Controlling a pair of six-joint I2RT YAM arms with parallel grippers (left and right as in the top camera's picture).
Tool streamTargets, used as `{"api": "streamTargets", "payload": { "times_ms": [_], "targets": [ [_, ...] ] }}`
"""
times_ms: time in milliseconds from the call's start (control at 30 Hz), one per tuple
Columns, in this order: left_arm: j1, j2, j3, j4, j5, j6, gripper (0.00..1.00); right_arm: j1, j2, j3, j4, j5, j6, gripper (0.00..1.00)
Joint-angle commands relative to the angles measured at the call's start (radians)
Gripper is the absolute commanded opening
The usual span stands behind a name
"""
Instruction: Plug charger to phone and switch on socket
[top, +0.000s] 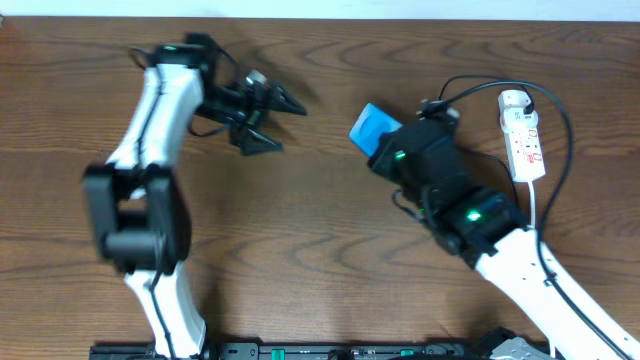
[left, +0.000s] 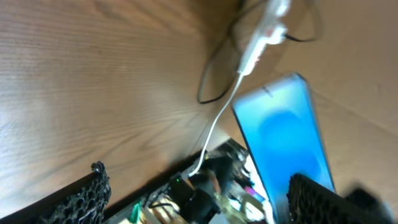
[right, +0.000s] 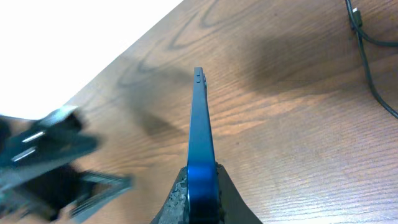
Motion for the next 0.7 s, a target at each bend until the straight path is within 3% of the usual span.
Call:
{"api": "streamTargets", "payload": {
  "times_ms": [0,200,333,500,667],
  "targets": [
    [0.033,-0.224,0.01,-0.061,-0.138,0.123,0.91,-0.084,-0.017,0.014,0.003,-0.222,-0.036,0.01],
    [0.021,-0.513,0.01,-0.195,-0.548,0.136,0.91,-0.165,-0.017,-0.042,0.029,-0.37,-0.036,0.01],
    [-0.024,-0.711,0.008,-0.318,-0.77,0.135,0.91,-0.185,-0.017,-0.143,0.157,-0.441,-0.035,0.01],
    [-0.064,-0.954,-0.044,-0.371,-0.849,0.107,0.91,-0.208,-0.017,-0.271,0.38,-0.56,-0.016,0.01],
    [-0.063,-1.2,-0.198,-0.302,-0.849,-0.027,0.91,-0.21,-0.017,-0.323,0.48,-0.593,0.019,0.01]
  ]
}}
